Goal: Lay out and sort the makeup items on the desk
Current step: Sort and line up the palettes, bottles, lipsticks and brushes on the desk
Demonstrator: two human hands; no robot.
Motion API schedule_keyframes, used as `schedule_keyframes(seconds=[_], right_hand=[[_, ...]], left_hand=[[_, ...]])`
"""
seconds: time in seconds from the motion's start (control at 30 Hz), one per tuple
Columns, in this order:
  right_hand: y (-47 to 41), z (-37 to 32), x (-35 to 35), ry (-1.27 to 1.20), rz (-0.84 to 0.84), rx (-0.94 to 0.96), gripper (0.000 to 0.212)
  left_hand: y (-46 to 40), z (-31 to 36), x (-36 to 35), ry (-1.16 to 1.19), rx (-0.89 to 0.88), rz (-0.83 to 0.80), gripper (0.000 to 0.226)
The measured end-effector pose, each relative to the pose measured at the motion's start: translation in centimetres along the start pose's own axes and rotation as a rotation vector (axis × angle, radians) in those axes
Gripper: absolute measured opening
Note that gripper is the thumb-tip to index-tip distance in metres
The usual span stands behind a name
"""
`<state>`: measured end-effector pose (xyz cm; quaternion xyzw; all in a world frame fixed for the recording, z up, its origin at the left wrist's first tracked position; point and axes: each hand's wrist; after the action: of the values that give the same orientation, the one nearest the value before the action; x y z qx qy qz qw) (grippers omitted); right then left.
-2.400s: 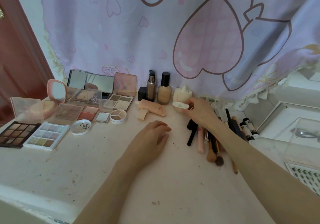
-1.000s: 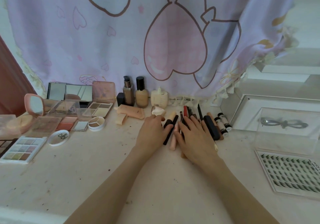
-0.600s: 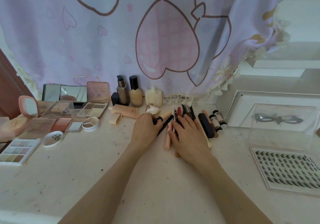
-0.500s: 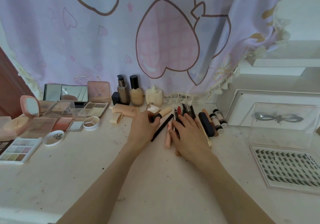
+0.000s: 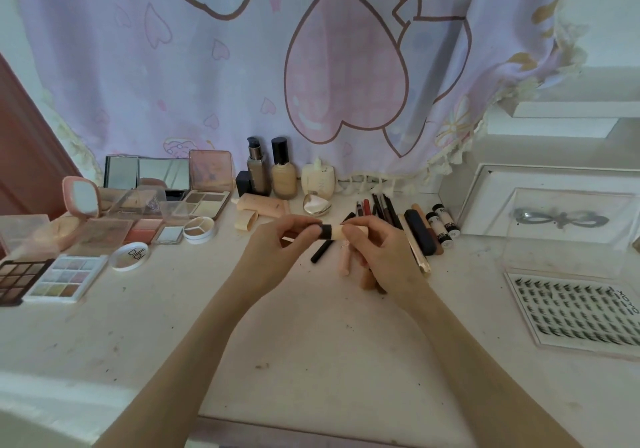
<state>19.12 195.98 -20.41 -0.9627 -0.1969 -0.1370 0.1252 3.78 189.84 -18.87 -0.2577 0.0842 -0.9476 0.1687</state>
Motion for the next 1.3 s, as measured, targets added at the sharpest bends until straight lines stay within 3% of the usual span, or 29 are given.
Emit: schedule_keyframes(seconds=[0.07, 0.23, 0.33, 0.4, 0.47, 0.77, 1.0, 1.3], right_hand=[[-0.3, 0.2, 0.2, -0.004, 0.102, -0.012, 0.010], [-1.2, 0.9, 1.2, -0.035, 0.321, -0.060, 0.007], [-1.7, 1.2, 1.9, -0.069, 0.376, -0.086, 0.010], [-2.0, 1.5, 2.2, -0.077, 0.387, -0.096, 0.027], [-2.2, 1.7, 2.6, -0.108, 0.402, -0.116, 0.026], [-2.7, 1.8, 3.1, -0.251, 0.443, -0.197, 0.012], [-2.8, 1.8, 3.1, -0.268, 0.444, -0.204, 0.010], [-2.7, 1.8, 3.1, -0.269, 0.439, -0.219, 0.011]], left_hand=[[-1.0, -0.5, -0.3, -0.043, 0.000, 0.053, 0.023], [-5.2, -3.0, -1.9, -0.436, -0.028, 0.148, 0.034], [-7.0, -3.3, -3.3, -0.576, -0.062, 0.160, 0.040], [-7.9, -3.3, -4.0, -0.626, -0.039, 0.172, 0.041], [-8.4, -3.5, -4.6, -0.662, -0.015, 0.166, 0.039], [-8.9, -3.9, -5.7, -0.587, -0.017, 0.173, 0.025], [-9.5, -3.7, -4.5, -0.719, 0.056, 0.117, 0.034], [-10.5, -4.3, -3.3, -0.548, -0.020, 0.081, 0.027]])
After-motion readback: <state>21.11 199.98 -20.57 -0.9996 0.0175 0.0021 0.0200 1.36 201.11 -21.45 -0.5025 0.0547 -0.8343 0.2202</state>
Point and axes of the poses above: each hand's wrist, its own y-axis away from the middle knuckle, its own x-axis out of the back of the hand, z = x × y, and after that the axes turned 6 degrees about y, right-handed
